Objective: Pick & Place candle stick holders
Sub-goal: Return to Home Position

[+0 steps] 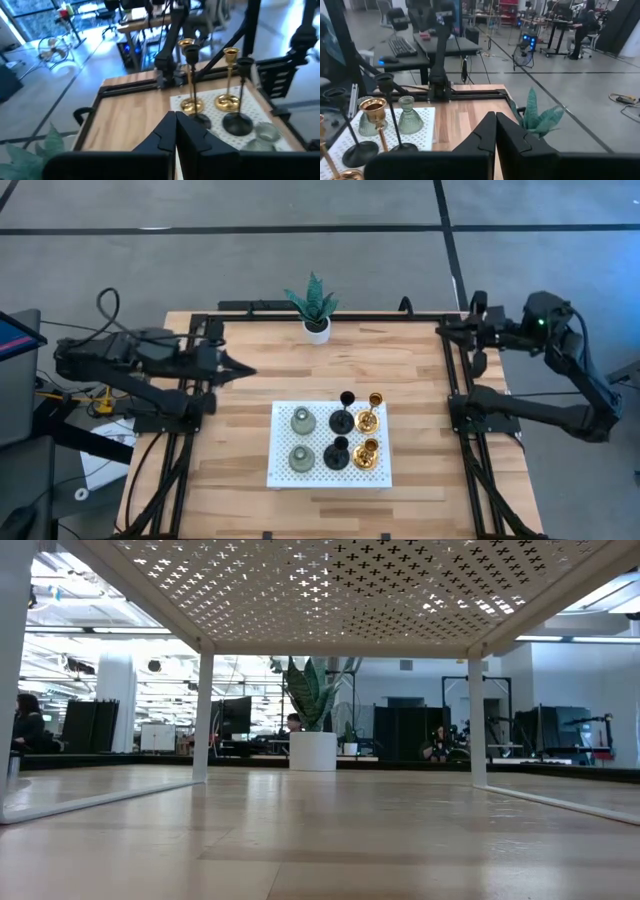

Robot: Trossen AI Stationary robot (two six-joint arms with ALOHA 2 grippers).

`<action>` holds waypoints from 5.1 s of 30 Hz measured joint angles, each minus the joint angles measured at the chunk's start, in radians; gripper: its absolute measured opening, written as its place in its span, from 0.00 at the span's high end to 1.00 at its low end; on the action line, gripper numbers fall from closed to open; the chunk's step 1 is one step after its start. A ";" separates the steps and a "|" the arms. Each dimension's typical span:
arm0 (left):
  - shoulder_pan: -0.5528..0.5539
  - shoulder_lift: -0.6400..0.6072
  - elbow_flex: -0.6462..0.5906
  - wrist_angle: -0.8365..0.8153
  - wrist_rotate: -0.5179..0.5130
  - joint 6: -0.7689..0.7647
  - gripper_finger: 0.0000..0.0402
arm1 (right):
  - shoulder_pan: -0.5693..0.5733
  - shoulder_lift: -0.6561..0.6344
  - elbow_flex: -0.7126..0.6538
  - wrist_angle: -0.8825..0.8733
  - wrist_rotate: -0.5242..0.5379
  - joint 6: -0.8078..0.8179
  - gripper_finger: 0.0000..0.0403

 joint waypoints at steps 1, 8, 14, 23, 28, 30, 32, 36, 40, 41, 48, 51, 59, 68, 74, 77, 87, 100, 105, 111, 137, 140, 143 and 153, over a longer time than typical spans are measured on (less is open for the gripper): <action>0.000 -0.038 -0.042 0.021 0.012 -0.008 0.99 | 0.000 -0.019 -0.016 0.000 0.000 0.010 1.00; 0.000 -0.263 -0.300 0.165 0.026 -0.028 0.99 | 0.003 -0.090 -0.036 -0.039 -0.011 0.050 1.00; 0.000 -0.426 -0.465 0.226 0.064 -0.028 0.99 | 0.003 -0.145 -0.036 -0.041 -0.057 0.097 1.00; 0.000 -0.627 -0.684 0.296 0.141 -0.059 0.99 | 0.003 -0.265 -0.230 0.152 -0.056 0.193 1.00; 0.000 -0.700 -0.788 0.351 0.150 -0.060 0.99 | 0.003 -0.336 -0.381 0.237 -0.055 0.267 1.00; 0.000 -0.720 -0.825 0.383 0.150 -0.062 0.99 | 0.003 -0.366 -0.428 0.268 -0.054 0.282 1.00; 0.000 -0.734 -0.861 0.411 0.151 -0.062 0.99 | 0.003 -0.393 -0.470 0.289 -0.054 0.284 1.00; 0.001 -0.744 -0.920 0.457 0.151 -0.062 0.99 | 0.003 -0.452 -0.542 0.344 -0.052 0.283 1.00; 0.001 -0.744 -0.968 0.509 0.143 -0.062 0.99 | 0.003 -0.506 -0.601 0.367 -0.051 0.284 1.00; 0.001 -0.744 -0.978 0.526 0.141 -0.062 0.99 | 0.003 -0.519 -0.614 0.369 -0.051 0.284 1.00; 0.001 -0.744 -1.014 0.638 0.141 -0.100 0.98 | 0.003 -0.570 -0.717 0.514 -0.048 0.347 1.00; 0.001 -0.743 -1.016 0.651 0.141 -0.115 0.98 | 0.003 -0.566 -0.766 0.629 0.007 0.463 1.00; 0.001 -0.743 -1.015 0.669 0.183 -0.115 0.99 | 0.007 -0.553 -0.808 0.657 0.063 0.496 1.00; 0.001 -0.743 -1.015 0.668 0.183 -0.115 0.98 | 0.198 -0.481 -0.988 0.924 0.233 0.486 1.00; 0.001 -0.743 -1.015 0.667 0.183 -0.109 0.99 | 0.405 -0.383 -1.031 1.024 0.419 0.343 1.00; 0.001 -0.743 -1.015 0.666 0.178 -0.090 0.99 | 0.481 -0.358 -1.032 1.048 0.478 0.263 1.00; 0.001 -0.743 -1.015 0.658 0.155 -0.080 0.99 | 0.554 -0.425 -1.031 1.042 0.497 0.241 1.00; 0.001 -0.743 -1.015 0.660 0.105 -0.029 0.99 | 0.553 -0.615 -1.016 0.798 0.496 0.262 1.00; 0.001 -0.743 -1.008 0.658 0.105 -0.006 0.99 | 0.553 -0.616 -1.017 0.768 0.496 0.273 1.00; 0.001 -0.743 -0.953 0.606 0.105 -0.024 0.99 | 0.553 -0.616 -1.018 0.753 0.497 0.276 1.00; 0.001 -0.743 -1.126 0.631 0.047 -0.133 0.99 | 0.552 -0.617 -1.018 0.737 0.508 0.275 1.00; 0.001 -0.743 -1.202 0.723 0.067 -0.133 0.99 | 0.552 -0.617 -1.018 0.701 0.506 0.275 1.00; 0.001 -0.743 -1.261 0.790 0.097 -0.142 0.99 | 0.552 -0.617 -1.018 0.645 0.504 0.280 1.00; 0.001 -0.735 -1.274 0.777 0.207 -0.158 0.99 | 0.553 -0.617 -1.018 0.466 0.469 0.306 1.00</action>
